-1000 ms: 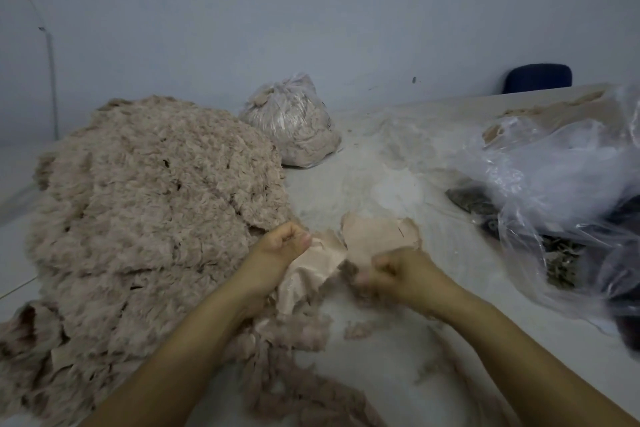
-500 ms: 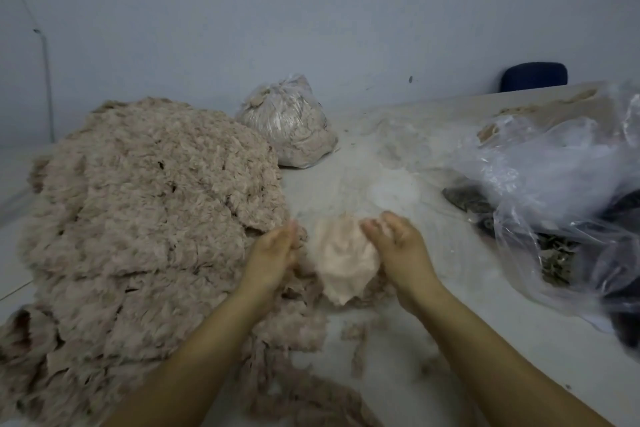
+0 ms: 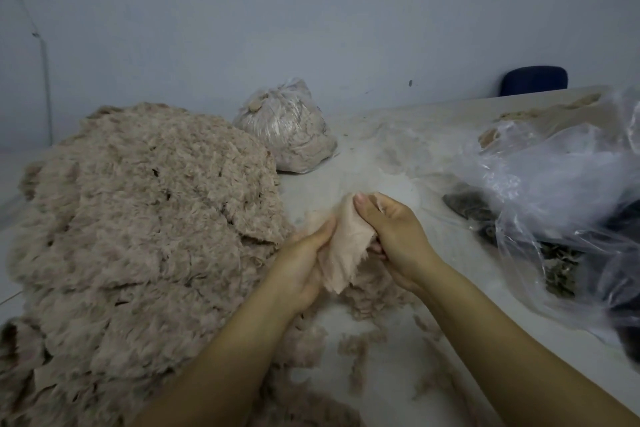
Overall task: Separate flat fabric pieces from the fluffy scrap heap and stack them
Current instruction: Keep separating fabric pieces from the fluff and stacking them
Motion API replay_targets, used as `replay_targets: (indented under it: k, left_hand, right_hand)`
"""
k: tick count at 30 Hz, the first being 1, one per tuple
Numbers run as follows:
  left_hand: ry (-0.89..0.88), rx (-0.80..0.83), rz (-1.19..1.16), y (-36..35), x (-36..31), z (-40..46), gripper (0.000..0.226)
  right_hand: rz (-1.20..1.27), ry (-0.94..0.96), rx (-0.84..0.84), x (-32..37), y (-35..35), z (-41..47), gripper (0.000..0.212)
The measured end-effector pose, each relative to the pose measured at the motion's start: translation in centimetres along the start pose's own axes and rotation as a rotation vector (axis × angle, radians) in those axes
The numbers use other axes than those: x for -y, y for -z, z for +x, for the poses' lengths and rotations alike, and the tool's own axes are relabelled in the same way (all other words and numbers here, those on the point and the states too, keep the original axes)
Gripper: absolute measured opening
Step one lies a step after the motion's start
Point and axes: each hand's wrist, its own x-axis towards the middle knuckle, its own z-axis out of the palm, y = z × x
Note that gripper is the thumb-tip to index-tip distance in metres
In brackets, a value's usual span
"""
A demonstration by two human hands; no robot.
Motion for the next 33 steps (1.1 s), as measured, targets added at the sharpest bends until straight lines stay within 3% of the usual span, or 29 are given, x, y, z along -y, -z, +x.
replay_targets:
  k: [2,5,10,13,17,21,24,26,28,30,33]
  left_hand:
    - [-0.181,-0.230,0.219,-0.3,0.4,1.6,0.022]
    - [-0.390,-0.367,0.670,-0.9,1.3,3.6,0.028]
    - [-0.398,-0.441,1.105,-0.8,3.8,6.1,0.041]
    - [-0.313,-0.426,1.136,-0.1,4.6,6.7,0.029]
    - [-0.247,-0.376,0.978,2.0,3.6,6.1,0.023]
    - [-0.139,-0.071,1.371,5.9,0.4,3.5,0.028]
    - [0.113,0.233,1.854,8.2,-1.6,0.9,0.046]
    - [0.159,0.358,2.025,9.2,-1.7,-0.1,0.037]
    - [0.092,0.414,1.942,9.6,-1.4,-0.7,0.018]
    - [-0.034,0.406,1.732,9.5,-1.4,-1.2,0.010]
    - [-0.257,0.354,1.372,8.4,-1.9,-1.7,0.010]
  right_hand:
    - [-0.123,0.019,-0.165,-1.1,0.9,0.7,0.038]
    - [-0.376,0.034,-0.433,-3.0,2.8,1.6,0.053]
    - [-0.667,-0.046,-0.574,-5.1,5.5,2.7,0.045]
    - [-0.725,-0.157,-0.555,-5.6,6.2,3.1,0.034]
    - [-0.773,-0.179,-0.538,-5.2,6.8,2.6,0.031]
    - [-0.632,0.000,-0.550,-4.4,5.9,1.5,0.024]
    - [-0.563,0.172,-0.443,-3.9,3.3,0.2,0.013]
    - [-0.581,0.229,-0.274,-4.2,1.1,-1.0,0.016]
    - [-0.604,0.204,-0.075,-4.8,-0.9,-2.1,0.017]
    - [-0.642,0.138,0.118,-5.5,-2.4,-2.7,0.004]
    - [-0.693,0.073,0.296,-6.5,-3.7,-2.9,0.033]
